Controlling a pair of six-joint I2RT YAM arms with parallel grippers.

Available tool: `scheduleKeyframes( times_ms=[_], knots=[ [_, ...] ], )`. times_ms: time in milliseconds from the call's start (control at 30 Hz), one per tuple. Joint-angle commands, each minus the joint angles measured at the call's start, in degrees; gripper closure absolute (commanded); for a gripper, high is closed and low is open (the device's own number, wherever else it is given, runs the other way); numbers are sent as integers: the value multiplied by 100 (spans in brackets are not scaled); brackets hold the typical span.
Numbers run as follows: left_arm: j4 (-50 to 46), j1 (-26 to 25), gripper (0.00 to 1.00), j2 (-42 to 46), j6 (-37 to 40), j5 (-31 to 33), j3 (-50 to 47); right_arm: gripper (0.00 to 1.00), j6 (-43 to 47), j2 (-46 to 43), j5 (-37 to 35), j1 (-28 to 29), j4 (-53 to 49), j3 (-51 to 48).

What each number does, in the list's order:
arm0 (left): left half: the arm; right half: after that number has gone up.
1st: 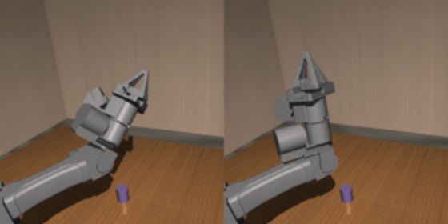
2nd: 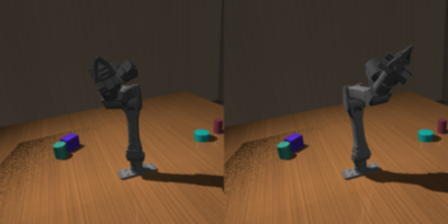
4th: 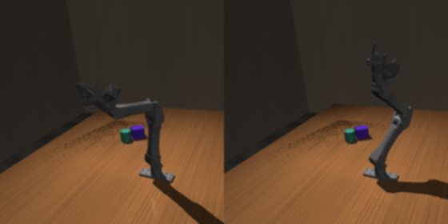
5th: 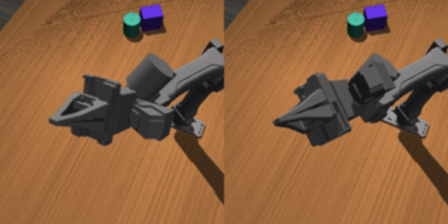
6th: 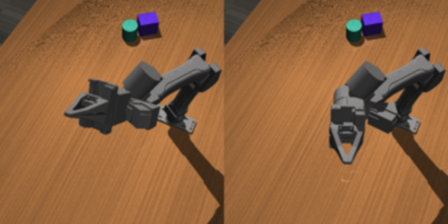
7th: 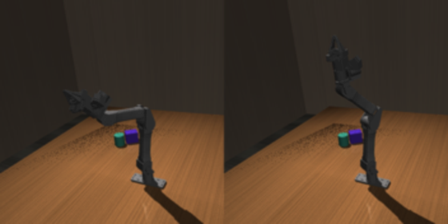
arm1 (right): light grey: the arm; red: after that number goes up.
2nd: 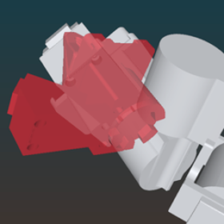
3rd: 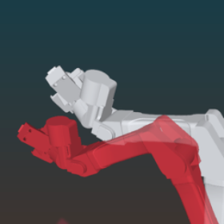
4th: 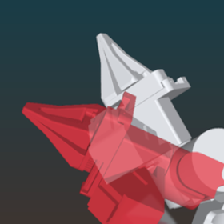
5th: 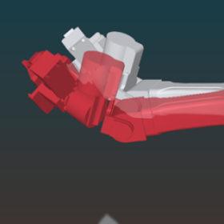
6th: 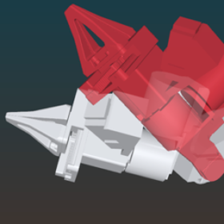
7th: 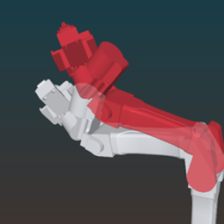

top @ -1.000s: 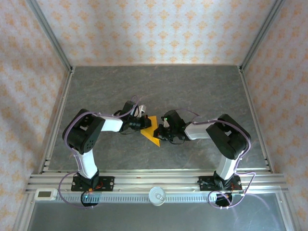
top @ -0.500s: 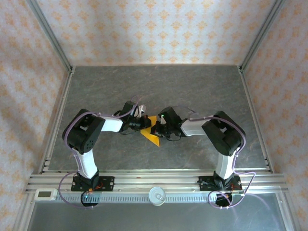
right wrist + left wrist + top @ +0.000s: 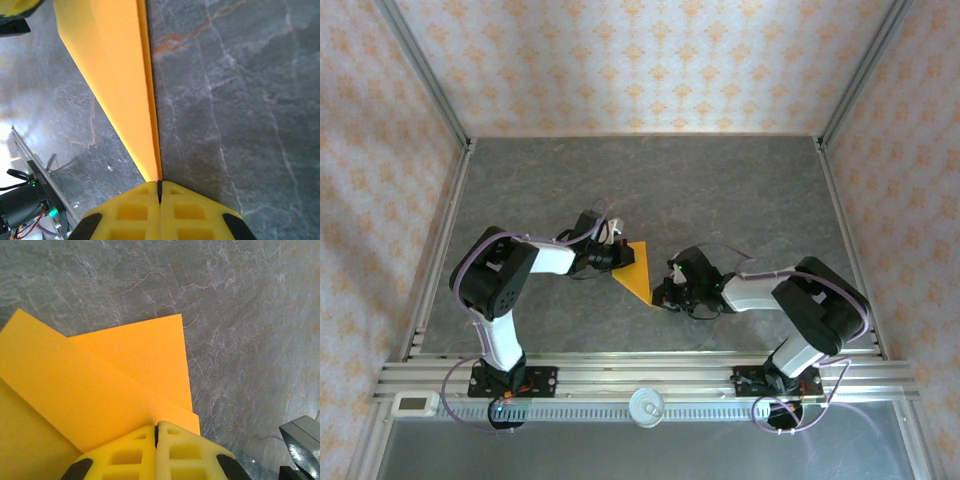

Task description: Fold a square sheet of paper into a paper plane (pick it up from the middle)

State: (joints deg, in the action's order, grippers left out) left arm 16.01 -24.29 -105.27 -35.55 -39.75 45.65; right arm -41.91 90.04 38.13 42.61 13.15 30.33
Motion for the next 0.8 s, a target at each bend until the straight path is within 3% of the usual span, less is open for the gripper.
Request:
scheduleKeyframes(
  times_ms=[0,467,767],
  knots=[
    [-344,54,100,-191,110,492,-123,100,-133,-231,-382,54,-674,207],
    [-401,51,100,-112,146,528,-174,100,-444,870,-137,122,-79,1177],
    [-388,74,100,-107,76,660,-198,100,-482,192,-95,257,-86,-246]
  ],
)
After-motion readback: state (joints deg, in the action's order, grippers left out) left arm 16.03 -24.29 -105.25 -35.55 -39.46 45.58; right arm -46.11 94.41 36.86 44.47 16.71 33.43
